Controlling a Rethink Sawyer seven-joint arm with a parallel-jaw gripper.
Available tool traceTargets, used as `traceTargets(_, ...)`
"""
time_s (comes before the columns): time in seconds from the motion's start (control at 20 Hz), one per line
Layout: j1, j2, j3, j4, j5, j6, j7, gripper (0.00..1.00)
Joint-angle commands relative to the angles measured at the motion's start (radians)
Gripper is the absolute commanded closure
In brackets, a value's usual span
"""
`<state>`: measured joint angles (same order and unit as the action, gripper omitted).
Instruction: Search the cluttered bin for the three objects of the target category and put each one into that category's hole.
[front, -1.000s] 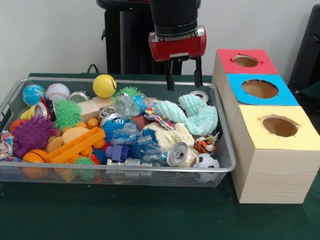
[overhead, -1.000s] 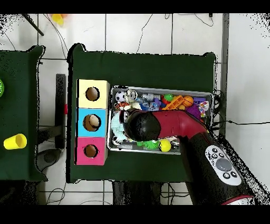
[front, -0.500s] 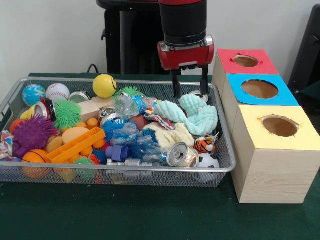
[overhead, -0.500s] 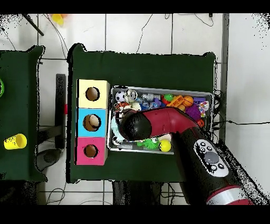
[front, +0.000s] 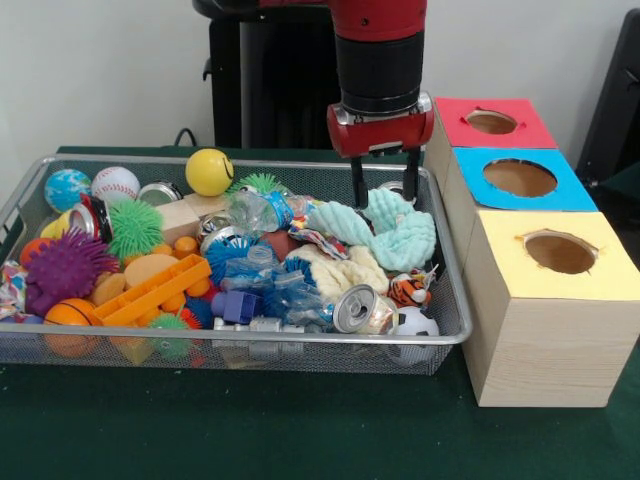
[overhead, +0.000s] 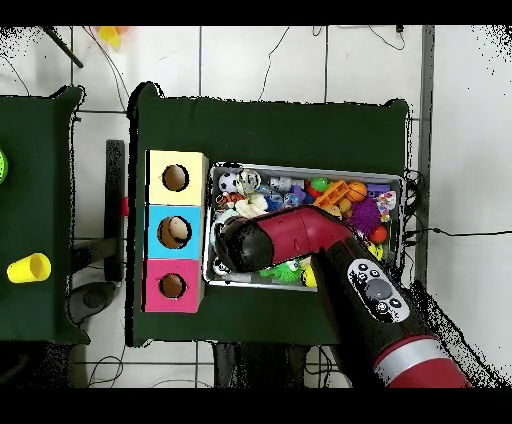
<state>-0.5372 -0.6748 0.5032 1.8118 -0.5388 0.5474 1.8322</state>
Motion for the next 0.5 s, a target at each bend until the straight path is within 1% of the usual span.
traceTargets(0.05,-0.006,0.062,-0.047,-0.054,-0.079,-0.050,-0.005,0.00)
traceTargets(0.15,-0.002,0.068,-0.053,-0.066,-0.083,-0.042,-0.007,0.00)
traceTargets(0.3,-0.002,0.087,-0.066,-0.062,-0.084,-0.043,0.006,0.00)
traceTargets(0.5,-0.004,0.114,-0.086,-0.044,-0.091,-0.082,0.039,0.00)
